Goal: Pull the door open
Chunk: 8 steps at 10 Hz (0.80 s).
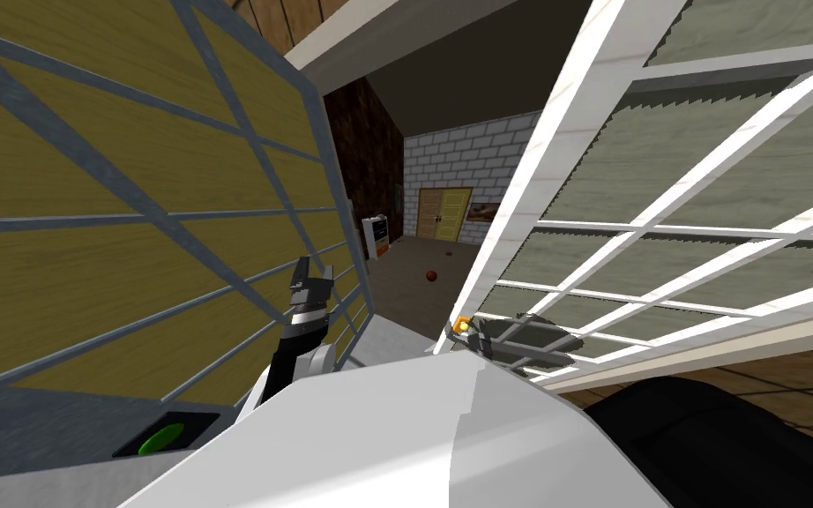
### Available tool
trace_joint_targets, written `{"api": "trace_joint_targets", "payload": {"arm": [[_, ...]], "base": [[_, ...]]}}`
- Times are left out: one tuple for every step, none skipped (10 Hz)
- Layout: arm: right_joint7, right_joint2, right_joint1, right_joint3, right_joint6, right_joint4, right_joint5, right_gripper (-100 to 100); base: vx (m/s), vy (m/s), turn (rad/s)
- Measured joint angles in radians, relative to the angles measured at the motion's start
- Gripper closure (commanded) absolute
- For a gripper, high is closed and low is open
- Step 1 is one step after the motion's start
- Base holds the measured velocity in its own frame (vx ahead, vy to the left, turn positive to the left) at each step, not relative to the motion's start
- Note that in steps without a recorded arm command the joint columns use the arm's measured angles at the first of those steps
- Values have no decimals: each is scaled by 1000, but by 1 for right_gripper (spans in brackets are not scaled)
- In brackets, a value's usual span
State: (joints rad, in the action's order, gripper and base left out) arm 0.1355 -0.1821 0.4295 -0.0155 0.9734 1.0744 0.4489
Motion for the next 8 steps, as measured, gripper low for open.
{"api": "trace_joint_targets", "payload": {"arm": [[12,-2,-7,1,2,-7,7,-100],[16,-1,-7,3,6,-11,7,-100],[30,-1,-11,10,15,-23,15,-100],[44,-7,-4,14,13,-14,21,-100],[65,-10,-15,20,21,-32,31,-100],[74,-10,-10,23,16,-19,38,-100],[81,-11,-15,26,19,-29,39,-100],[96,-15,-11,30,14,-20,51,-100]], "base": [[-16,1,3],[-16,-3,44],[-15,5,32],[-32,4,16],[-24,3,13],[5,-2,-11],[-18,0,39],[-30,4,18]]}}
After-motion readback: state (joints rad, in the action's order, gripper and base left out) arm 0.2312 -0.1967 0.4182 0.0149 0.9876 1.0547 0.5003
